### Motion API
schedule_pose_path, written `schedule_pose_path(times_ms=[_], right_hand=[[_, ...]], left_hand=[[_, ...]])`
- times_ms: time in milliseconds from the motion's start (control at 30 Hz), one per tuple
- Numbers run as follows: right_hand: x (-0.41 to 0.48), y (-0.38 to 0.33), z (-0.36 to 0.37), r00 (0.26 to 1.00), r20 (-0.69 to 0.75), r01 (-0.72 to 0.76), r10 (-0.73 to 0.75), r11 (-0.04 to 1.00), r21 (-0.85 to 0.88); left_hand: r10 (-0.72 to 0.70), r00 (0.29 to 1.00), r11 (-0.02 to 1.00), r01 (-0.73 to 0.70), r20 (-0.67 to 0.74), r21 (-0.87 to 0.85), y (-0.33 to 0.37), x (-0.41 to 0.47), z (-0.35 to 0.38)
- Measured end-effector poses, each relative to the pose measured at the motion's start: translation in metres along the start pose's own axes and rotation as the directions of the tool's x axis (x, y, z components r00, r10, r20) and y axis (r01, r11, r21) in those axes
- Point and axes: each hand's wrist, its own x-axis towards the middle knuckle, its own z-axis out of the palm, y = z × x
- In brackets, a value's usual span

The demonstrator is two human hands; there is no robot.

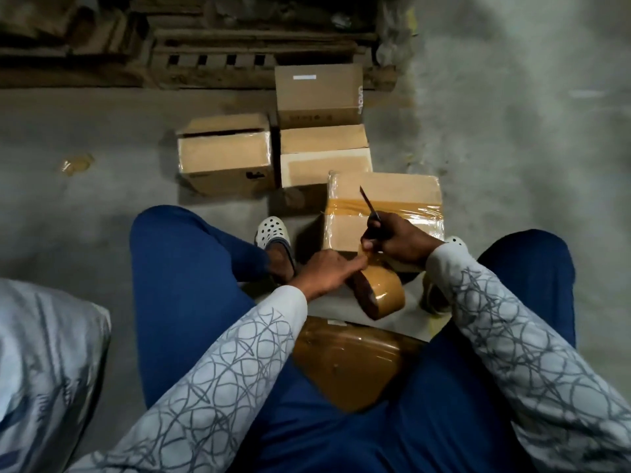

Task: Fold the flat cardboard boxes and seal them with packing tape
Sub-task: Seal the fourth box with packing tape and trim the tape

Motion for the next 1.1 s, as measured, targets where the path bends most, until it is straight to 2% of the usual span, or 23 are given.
schedule_pose_path(times_ms=[33, 100, 167, 233, 300, 333, 400, 433, 500, 567, 667, 767, 933, 1100], right_hand=[[-0.005, 0.002, -0.004, 1.000, -0.004, -0.001, 0.001, 0.999, 0.041], [-0.014, 0.011, -0.010, 0.999, -0.032, 0.000, 0.003, 0.997, 0.083], [-0.025, 0.018, -0.017, 0.995, -0.097, 0.010, -0.006, 0.999, 0.037], [-0.031, 0.022, -0.022, 0.981, -0.189, 0.022, -0.036, 0.997, -0.080], [-0.036, 0.027, -0.028, 0.933, -0.352, 0.017, -0.075, 0.986, -0.165], [-0.038, 0.031, -0.032, 0.887, -0.454, 0.019, -0.083, 0.989, -0.143], [-0.044, 0.035, -0.032, 0.828, -0.558, 0.012, 0.053, 0.994, 0.112], [-0.048, 0.035, -0.028, 0.836, -0.520, -0.044, 0.177, 0.965, 0.257], [-0.053, 0.040, -0.011, 0.860, -0.381, -0.212, 0.340, 0.916, 0.341], [-0.054, 0.037, 0.013, 0.903, -0.266, -0.222, 0.338, 0.896, 0.385], [-0.046, 0.029, 0.035, 0.929, -0.249, -0.123, 0.274, 0.863, 0.490], [-0.026, 0.021, 0.047, 0.915, -0.309, -0.114, 0.260, 0.900, 0.421], [0.006, 0.001, 0.067, 0.873, -0.451, -0.094, 0.185, 0.971, 0.218], [0.034, -0.013, 0.078, 0.887, -0.453, -0.037, 0.085, 0.993, 0.114]], left_hand=[[0.100, 0.995, 0.994, -0.099, 0.006, -0.054, 0.002, 0.002, 0.005], [0.238, 0.969, 0.966, -0.243, -0.070, -0.083, 0.003, 0.011, 0.013], [0.279, 0.950, 0.955, -0.289, -0.140, -0.060, 0.004, 0.021, 0.023], [0.315, 0.937, 0.947, -0.322, -0.152, -0.021, 0.009, 0.027, 0.030], [0.306, 0.942, 0.951, -0.308, -0.136, 0.009, 0.012, 0.034, 0.036], [0.266, 0.952, 0.963, -0.269, -0.152, 0.003, 0.011, 0.039, 0.036], [0.136, 0.975, 0.976, -0.163, -0.179, -0.146, 0.009, 0.046, 0.035], [0.080, 0.982, 0.954, -0.126, -0.173, -0.271, 0.011, 0.047, 0.034], [0.021, 0.986, 0.880, -0.097, -0.167, -0.464, 0.015, 0.046, 0.031], [-0.019, 0.977, 0.840, -0.100, -0.213, -0.534, 0.016, 0.046, 0.024], [-0.112, 0.948, 0.851, -0.062, -0.296, -0.521, 0.010, 0.060, 0.005], [-0.157, 0.949, 0.893, 0.017, -0.275, -0.450, 0.010, 0.074, -0.019], [-0.252, 0.934, 0.899, 0.130, -0.252, -0.419, 0.023, 0.099, -0.062], [-0.250, 0.944, 0.906, 0.150, -0.216, -0.395, 0.006, 0.133, -0.097]])
